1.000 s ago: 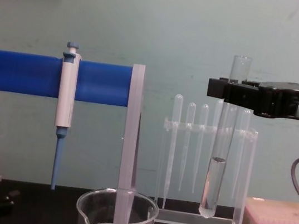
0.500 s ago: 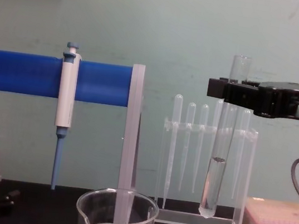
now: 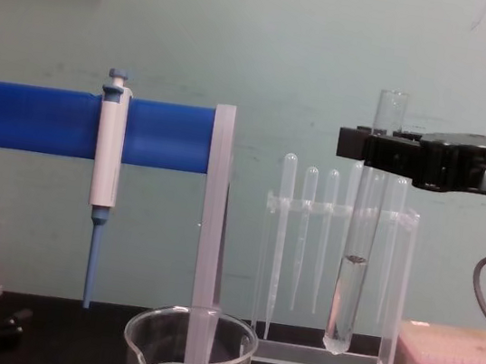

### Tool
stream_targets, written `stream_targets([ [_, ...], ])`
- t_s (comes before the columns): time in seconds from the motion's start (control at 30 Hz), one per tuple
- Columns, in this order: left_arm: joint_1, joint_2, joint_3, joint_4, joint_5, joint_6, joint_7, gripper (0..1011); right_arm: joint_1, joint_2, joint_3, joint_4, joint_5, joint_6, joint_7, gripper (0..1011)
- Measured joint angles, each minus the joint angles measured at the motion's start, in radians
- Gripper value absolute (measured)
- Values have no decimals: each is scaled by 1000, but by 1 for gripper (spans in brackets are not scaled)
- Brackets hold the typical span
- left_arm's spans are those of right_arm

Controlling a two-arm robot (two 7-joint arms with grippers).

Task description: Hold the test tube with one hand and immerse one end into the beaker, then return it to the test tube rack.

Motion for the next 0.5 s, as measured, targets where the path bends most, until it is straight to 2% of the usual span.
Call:
stream_targets([
  [0.5, 0, 0, 0, 0, 0, 0, 0, 1000, 0, 0, 0, 0, 0, 0, 0, 224],
])
